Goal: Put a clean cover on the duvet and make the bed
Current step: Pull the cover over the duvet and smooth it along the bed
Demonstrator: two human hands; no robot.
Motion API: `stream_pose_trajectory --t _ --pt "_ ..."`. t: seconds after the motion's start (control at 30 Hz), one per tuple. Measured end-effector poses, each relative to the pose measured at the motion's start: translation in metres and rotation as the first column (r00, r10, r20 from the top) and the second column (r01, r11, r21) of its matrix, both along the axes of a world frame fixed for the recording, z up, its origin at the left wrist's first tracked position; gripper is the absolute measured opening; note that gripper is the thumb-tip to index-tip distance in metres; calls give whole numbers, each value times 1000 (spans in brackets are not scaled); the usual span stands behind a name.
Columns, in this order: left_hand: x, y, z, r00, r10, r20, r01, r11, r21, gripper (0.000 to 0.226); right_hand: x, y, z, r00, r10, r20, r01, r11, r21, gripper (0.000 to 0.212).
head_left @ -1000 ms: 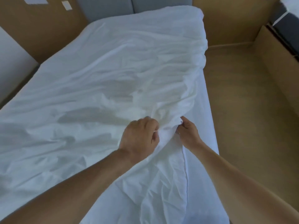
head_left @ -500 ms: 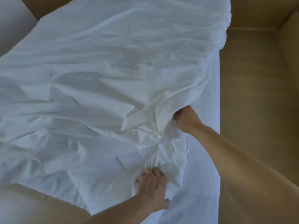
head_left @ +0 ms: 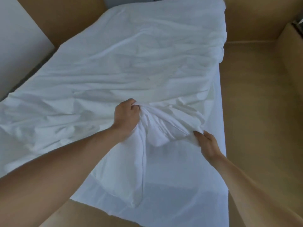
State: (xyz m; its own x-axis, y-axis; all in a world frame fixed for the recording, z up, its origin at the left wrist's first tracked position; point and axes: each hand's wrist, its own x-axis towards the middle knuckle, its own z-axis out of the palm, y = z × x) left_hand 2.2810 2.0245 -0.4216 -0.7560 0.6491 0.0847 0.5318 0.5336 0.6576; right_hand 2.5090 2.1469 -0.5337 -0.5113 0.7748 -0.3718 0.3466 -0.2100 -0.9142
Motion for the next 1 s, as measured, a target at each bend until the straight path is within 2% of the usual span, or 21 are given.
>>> stream_pose_trajectory --t 0.13,0.17,0.23,0.27,0.3,0.33,0.4,0.43,0.47,0.53,0.6,0.63,0.67,0.7,0.73,0.8,0.87,0.93,1.0 --pt "-18 -3 30 994 107 22 -108 992 64 26 1 -11 61 985 -169 -34 171 984 52 28" --pt "-19 -5 37 990 143 19 -144 986 81 29 -6 -17 88 980 -179 -92 184 982 48 27" --pt "-15 -10 49 989 146 19 -147 981 130 30 -19 -38 138 945 -139 -297 151 988 18 14" --pt "-9 -14 55 994 106 23 -109 982 154 30 -21 -52 152 933 -102 -345 118 993 26 8" --pt "-3 -20 60 998 50 29 -55 983 173 28 -19 -70 148 935 -83 -345 98 995 28 11" --pt "3 -26 64 1000 -18 23 14 984 180 25 -14 -91 134 958 -89 -273 97 995 16 18" --pt "9 -40 64 986 -156 -50 161 978 129 21 1 -131 96 997 -73 21 74 996 -51 24" --pt "11 -48 60 971 -223 -86 227 973 42 21 5 -142 82 990 -76 122 91 988 -121 21" --pt "16 -55 55 955 -279 -105 275 960 -52 22 5 -148 84 983 -115 143 142 970 -199 14" --pt "23 -63 46 944 -319 -90 305 943 -136 25 -5 -136 103 962 -272 2 263 928 -266 8" --pt "31 -67 45 945 -323 -42 316 940 -131 28 -9 -132 135 885 -397 -244 327 902 -281 10" --pt "35 -69 48 940 -341 -23 337 935 -107 27 -4 -138 137 870 -411 -271 332 896 -293 9" --pt "38 -70 51 928 -373 -13 370 924 -90 25 5 -149 126 889 -403 -217 324 889 -324 5" --pt "41 -72 53 912 -410 -11 406 907 -115 24 13 -169 108 917 -388 -93 331 870 -364 9" --pt "45 -76 53 887 -461 -22 449 872 -196 24 20 -188 89 931 -363 45 348 839 -419 17" --pt "56 -85 41 828 -561 19 529 769 -358 29 27 -206 71 923 -340 181 385 798 -464 24" --pt "62 -95 20 810 -556 187 583 723 -371 33 21 -192 73 906 -379 190 423 834 -354 31" --pt "66 -104 -1 766 -521 378 633 716 -296 35 19 -172 74 875 -439 205 466 878 -111 40" --pt "72 -113 -17 702 -529 476 685 684 -249 36 19 -161 73 867 -383 319 349 923 161 36"
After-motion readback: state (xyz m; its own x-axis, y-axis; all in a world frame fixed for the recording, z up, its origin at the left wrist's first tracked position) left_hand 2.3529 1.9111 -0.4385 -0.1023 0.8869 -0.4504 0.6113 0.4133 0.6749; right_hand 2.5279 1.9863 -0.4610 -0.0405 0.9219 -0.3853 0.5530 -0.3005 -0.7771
